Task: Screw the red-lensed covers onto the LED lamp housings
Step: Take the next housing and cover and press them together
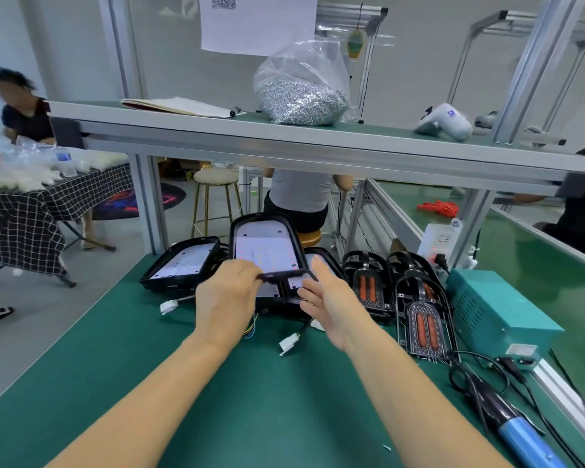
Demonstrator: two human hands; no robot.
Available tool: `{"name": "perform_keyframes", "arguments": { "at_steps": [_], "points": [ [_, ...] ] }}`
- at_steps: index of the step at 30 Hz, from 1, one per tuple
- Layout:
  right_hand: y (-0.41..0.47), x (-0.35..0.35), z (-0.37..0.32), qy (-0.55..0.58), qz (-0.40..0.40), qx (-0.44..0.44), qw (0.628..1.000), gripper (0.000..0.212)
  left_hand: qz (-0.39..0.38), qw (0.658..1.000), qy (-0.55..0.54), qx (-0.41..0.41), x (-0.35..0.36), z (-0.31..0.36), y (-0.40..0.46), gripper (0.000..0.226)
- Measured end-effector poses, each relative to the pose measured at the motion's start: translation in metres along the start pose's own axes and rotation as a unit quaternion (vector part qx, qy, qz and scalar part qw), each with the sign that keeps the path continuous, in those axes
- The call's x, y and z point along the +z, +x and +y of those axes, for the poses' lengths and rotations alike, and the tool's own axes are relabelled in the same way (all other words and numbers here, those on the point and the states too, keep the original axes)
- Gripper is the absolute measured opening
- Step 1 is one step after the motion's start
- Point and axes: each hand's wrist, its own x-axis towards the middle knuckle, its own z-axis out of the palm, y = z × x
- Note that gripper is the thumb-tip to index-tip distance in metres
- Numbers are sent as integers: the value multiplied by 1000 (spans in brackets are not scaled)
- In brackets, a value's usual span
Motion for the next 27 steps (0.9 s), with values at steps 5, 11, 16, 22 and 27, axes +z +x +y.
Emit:
{"name": "perform_keyframes", "arguments": {
  "at_steps": [5, 11, 16, 22, 27],
  "points": [
    [-4, -10, 5, 26, 15, -1, 1000, 7, -10, 997, -41, 61, -12, 30, -44, 9],
    [-31, -40, 29, -23, 10, -65, 998, 21, -47, 942, -321, -89, -29, 40, -68, 25],
    [-54, -54, 48, -51, -11, -47, 998, 21, -104, 757, -474, -438, -31, 36, -61, 43],
    [-85, -54, 75, -83, -61, -29, 994, 25, -215, 554, -590, -546, -23, 44, -73, 50],
    [-90, -66, 88, -215, -21, -50, 975, 24, -210, 592, -524, -575, -3, 52, -92, 30]
  ]
}}
